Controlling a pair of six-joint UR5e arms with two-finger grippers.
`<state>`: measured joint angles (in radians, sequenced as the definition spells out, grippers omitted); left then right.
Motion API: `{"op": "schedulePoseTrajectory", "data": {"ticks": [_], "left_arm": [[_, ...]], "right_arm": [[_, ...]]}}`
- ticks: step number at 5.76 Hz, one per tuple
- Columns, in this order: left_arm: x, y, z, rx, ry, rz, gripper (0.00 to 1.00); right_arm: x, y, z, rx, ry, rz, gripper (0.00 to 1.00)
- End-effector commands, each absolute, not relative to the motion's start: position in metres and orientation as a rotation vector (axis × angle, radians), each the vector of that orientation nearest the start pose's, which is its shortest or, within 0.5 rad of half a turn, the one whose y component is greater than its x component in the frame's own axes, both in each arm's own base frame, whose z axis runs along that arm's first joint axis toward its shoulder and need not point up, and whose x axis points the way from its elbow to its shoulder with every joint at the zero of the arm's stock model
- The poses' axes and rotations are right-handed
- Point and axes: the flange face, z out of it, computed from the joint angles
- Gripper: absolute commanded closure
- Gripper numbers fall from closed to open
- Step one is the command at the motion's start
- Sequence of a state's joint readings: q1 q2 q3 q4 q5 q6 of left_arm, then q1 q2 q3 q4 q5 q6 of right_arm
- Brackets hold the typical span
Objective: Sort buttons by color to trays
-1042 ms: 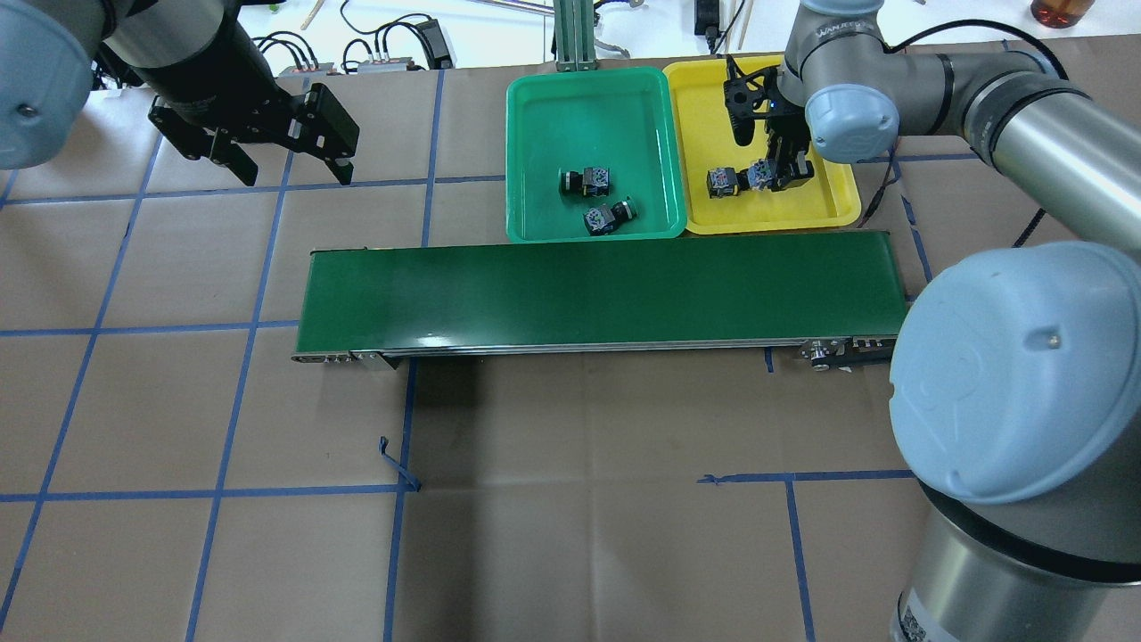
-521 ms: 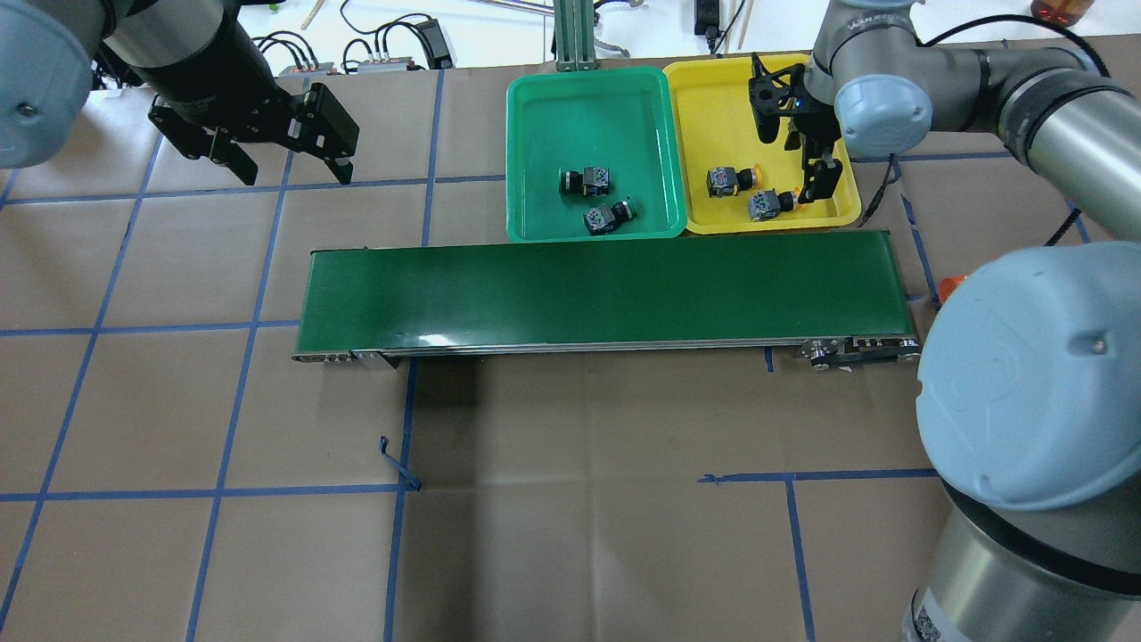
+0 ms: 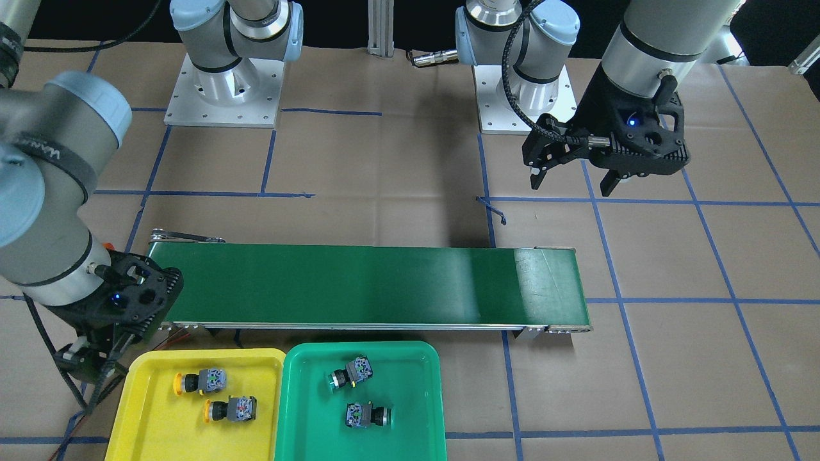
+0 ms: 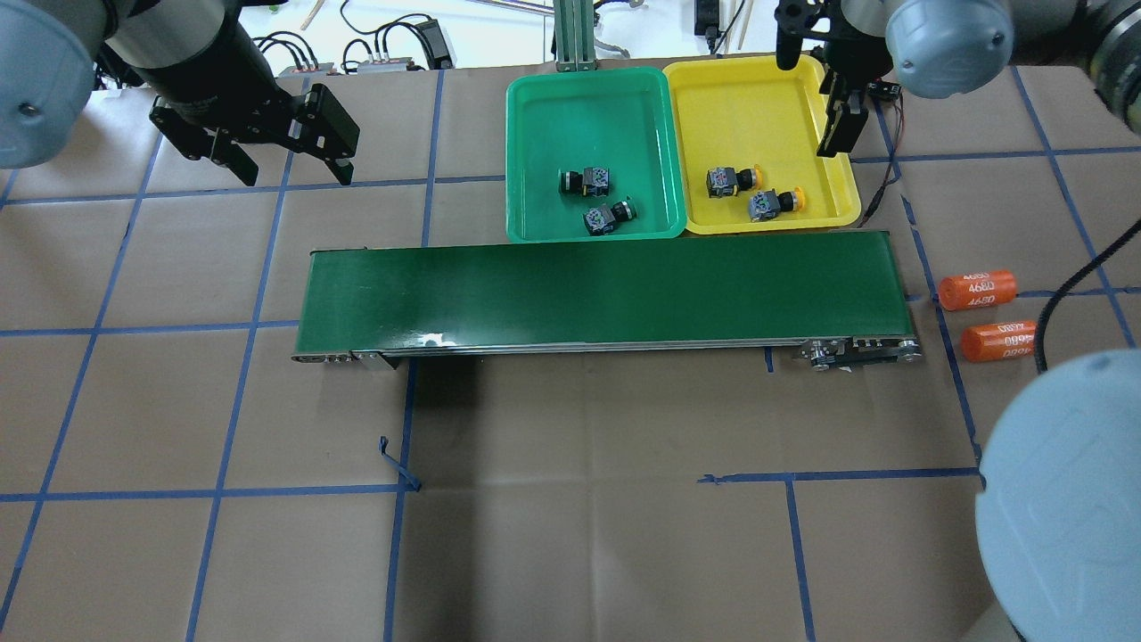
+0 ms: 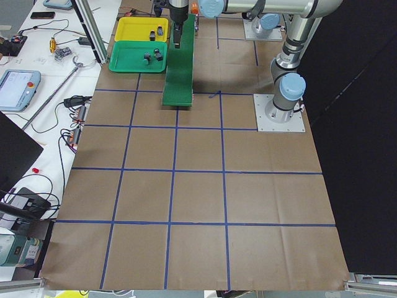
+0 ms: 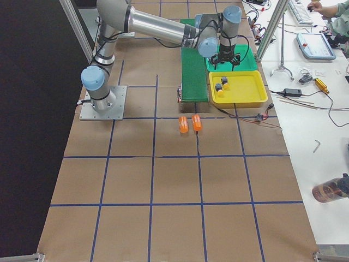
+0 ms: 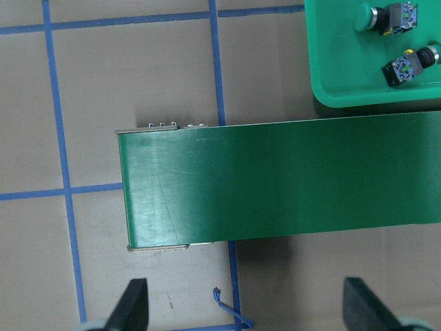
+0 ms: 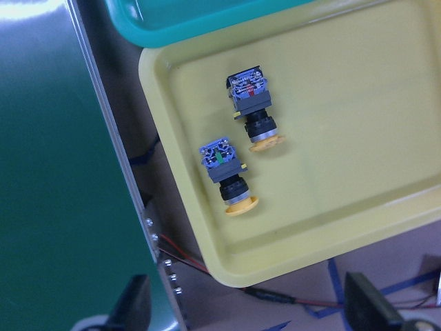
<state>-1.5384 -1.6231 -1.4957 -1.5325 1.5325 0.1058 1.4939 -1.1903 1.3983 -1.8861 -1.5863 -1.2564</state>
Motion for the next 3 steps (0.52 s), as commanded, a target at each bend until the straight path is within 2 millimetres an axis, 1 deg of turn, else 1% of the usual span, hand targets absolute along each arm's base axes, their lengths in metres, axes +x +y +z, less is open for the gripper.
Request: {"op": "schedulePoseTrajectory", "data": {"ticks": [1,2,3], "left_arm": [[-0.12,-0.524,0.503,0.119,3.173,-0.102,0.02],[-0.12,-0.524,0.503,0.119,3.173,-0.102,0.02],[-0.12,-0.524,0.503,0.119,3.173,-0.102,0.02]], "right_arm": [[0.094,-0.593,0.43,-1.006,3.037,-0.184,0.0],[0.097,-0.553,0.444,-0.455,3.137,-0.13,0.0],[0.101,-0.538,0.45,-0.083,3.155,-0.081,0.0]]}}
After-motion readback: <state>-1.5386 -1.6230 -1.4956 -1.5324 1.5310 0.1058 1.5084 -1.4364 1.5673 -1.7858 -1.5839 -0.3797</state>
